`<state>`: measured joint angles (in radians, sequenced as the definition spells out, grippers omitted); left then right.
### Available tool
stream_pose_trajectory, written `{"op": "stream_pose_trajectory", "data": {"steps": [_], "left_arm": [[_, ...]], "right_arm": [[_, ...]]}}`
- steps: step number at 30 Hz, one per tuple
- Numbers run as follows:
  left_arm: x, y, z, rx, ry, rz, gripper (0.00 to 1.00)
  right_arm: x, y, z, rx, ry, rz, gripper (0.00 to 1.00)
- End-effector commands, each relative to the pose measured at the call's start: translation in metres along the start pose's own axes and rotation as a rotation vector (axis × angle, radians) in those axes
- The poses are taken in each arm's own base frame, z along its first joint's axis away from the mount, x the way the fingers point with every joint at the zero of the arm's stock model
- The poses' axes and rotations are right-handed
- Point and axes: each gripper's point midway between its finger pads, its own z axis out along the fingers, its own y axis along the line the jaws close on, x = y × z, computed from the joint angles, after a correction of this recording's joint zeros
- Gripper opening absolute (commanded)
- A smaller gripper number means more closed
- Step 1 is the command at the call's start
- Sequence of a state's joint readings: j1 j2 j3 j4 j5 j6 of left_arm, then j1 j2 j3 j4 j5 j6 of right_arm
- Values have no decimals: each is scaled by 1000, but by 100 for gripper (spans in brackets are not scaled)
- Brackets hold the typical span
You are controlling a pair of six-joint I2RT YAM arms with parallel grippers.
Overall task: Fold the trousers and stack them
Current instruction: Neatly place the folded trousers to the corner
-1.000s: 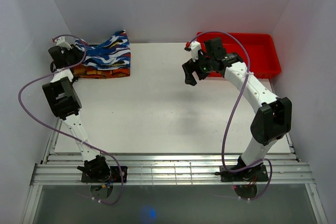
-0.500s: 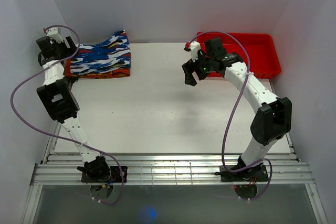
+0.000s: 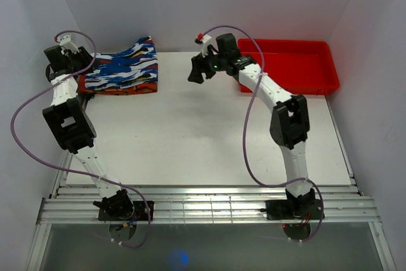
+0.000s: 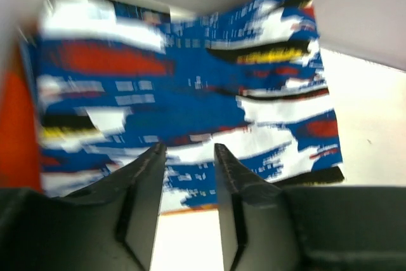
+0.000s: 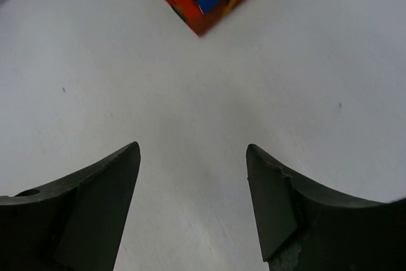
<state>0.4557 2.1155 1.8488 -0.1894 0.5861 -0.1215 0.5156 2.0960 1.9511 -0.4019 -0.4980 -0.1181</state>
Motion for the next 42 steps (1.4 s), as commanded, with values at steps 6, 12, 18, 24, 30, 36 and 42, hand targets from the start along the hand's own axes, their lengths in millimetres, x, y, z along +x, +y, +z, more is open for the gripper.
{"op": "stream_pose_trajectory", "data": {"steps": [6,12,18,24,30,36,42], "left_arm": [[55,2,10,40,45,-160,44],[105,43,13,-147,132,-214,39],[131,89,9,-370,187,-173,40],[55,46,3,-198,107,5,83],[-20,-34,-45,-66,103,189,98],[40,-120,-82,73,406,298,98],[151,-184,-138,231,608,204,98]], "right_arm": [[-89,66,128,-224,-438,5,66],[-48,76,169,-196,-412,66,59],[-34,82,122,-194,-349,41,60],[-7,76,61,-171,-154,30,79],[27,50,-42,-12,-41,-40,95],[88,19,-141,176,90,-23,90],[152,-4,-227,362,146,88,90]]}}
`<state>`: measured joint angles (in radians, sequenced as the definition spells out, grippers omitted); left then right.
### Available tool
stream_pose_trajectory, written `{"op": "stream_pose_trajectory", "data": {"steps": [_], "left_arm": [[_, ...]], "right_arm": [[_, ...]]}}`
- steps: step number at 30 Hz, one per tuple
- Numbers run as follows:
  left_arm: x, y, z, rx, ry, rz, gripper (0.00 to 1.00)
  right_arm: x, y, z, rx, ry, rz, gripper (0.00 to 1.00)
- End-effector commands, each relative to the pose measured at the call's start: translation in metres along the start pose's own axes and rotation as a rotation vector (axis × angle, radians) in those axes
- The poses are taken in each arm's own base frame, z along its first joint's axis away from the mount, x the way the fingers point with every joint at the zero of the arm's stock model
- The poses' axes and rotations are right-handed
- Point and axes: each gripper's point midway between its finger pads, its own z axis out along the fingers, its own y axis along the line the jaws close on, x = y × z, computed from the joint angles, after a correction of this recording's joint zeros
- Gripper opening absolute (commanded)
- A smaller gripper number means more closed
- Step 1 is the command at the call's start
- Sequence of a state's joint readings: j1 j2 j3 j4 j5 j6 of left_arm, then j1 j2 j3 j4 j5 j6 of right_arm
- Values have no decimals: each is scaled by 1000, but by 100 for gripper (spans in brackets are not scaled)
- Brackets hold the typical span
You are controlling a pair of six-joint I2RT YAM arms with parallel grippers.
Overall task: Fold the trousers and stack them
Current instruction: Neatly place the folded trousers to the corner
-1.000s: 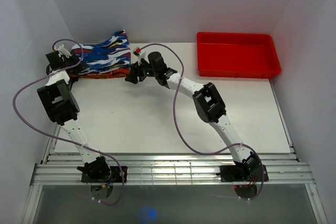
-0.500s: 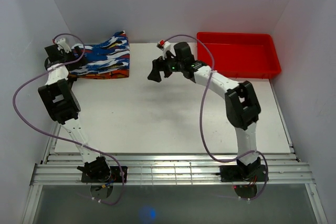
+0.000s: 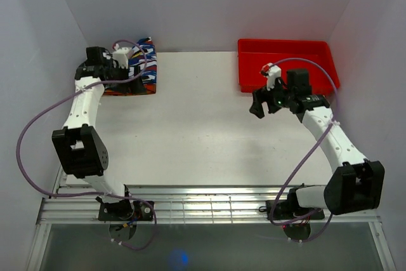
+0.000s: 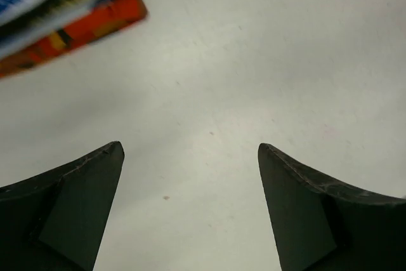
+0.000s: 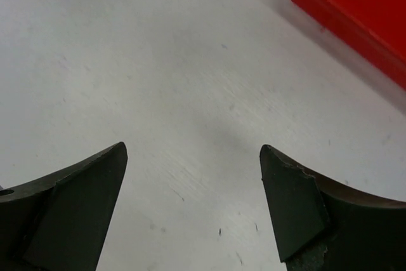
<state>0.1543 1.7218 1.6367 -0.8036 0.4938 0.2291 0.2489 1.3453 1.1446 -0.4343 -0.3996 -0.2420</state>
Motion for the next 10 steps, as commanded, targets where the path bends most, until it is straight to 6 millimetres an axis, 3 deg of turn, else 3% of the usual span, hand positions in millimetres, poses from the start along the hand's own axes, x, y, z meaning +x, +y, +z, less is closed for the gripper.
{"op": "stream_pose_trajectory", "data": {"steps": [1,2,5,10], "left_arm": [[69,-36,-9,92,153,-83,98],[88,-44,-14,102,174,-95,98],[112,-50,-17,100,179,-94,98],[119,-58,-29,79,155,-88,98]], "right_arm": [[62,-17,-35,87,134,35,90],[62,-17,-48,115,108,26,90],[77,-16,-68,152,79,48,90],[86,-9,-83,183,43,28,90]]}}
